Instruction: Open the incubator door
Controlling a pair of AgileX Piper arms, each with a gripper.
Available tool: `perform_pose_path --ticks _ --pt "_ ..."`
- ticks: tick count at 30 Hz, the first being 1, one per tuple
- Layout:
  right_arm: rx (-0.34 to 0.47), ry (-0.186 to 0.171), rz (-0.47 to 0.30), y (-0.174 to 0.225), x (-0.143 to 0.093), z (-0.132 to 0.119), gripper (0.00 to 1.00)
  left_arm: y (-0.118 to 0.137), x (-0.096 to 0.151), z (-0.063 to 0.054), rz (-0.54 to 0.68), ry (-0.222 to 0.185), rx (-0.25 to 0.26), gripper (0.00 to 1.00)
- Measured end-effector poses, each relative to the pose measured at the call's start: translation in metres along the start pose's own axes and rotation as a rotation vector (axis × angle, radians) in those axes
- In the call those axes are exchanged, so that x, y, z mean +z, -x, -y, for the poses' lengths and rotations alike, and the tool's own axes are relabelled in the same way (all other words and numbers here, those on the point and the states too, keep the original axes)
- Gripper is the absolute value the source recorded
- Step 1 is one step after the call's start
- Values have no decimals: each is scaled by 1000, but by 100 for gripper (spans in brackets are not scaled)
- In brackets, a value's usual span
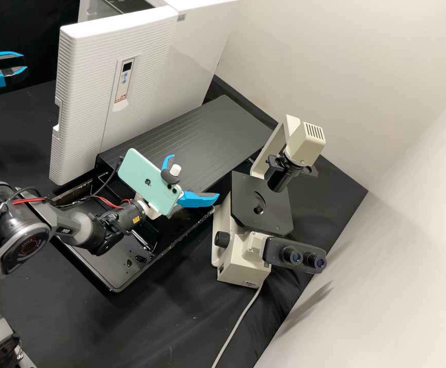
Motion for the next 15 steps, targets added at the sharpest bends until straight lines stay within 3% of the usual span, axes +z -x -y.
perform_pose_path --ticks 3,7,11,15 --pt "0 0 0 0 0 0 100 -3 -2 0 -54 -53 11 100" --pt "0 0 0 0 0 0 100 -6 -4 -2 -161 -112 76 100" --pt "0 0 0 0 0 0 100 -5 -6 1 -264 -112 112 100" --pt "0 0 0 0 0 0 100 -6 -8 3 -310 -97 117 100"
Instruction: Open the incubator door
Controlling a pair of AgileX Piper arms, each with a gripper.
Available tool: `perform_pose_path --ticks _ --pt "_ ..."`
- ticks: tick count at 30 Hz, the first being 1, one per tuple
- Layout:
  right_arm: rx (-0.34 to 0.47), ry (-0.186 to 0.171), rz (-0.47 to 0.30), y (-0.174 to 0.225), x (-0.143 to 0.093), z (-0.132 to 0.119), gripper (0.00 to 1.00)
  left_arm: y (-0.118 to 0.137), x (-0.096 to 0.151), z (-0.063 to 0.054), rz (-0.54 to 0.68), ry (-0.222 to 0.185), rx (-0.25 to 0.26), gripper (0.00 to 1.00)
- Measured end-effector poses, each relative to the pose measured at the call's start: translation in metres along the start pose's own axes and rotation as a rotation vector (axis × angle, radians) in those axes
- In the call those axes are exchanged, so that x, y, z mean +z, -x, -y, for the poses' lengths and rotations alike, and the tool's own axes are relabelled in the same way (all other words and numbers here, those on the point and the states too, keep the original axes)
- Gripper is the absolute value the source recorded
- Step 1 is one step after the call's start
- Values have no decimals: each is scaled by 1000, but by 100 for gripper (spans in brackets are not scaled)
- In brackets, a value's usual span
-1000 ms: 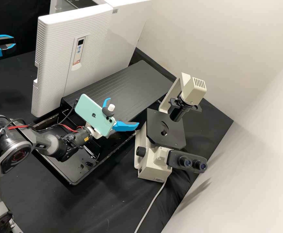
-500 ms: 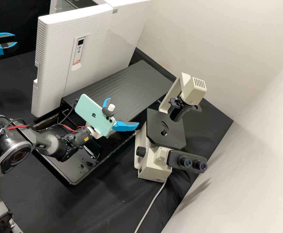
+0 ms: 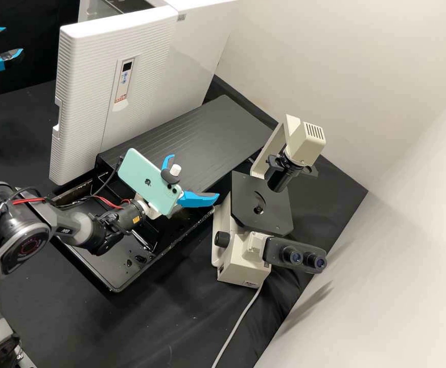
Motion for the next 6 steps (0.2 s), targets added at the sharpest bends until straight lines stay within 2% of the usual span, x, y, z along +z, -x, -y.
perform_pose_path --ticks 3,6 --pt "0 0 0 0 0 0 100 -1 -1 1 -10 9 0 100" --pt "0 0 0 0 0 0 100 -2 -4 7 -13 40 -26 100"
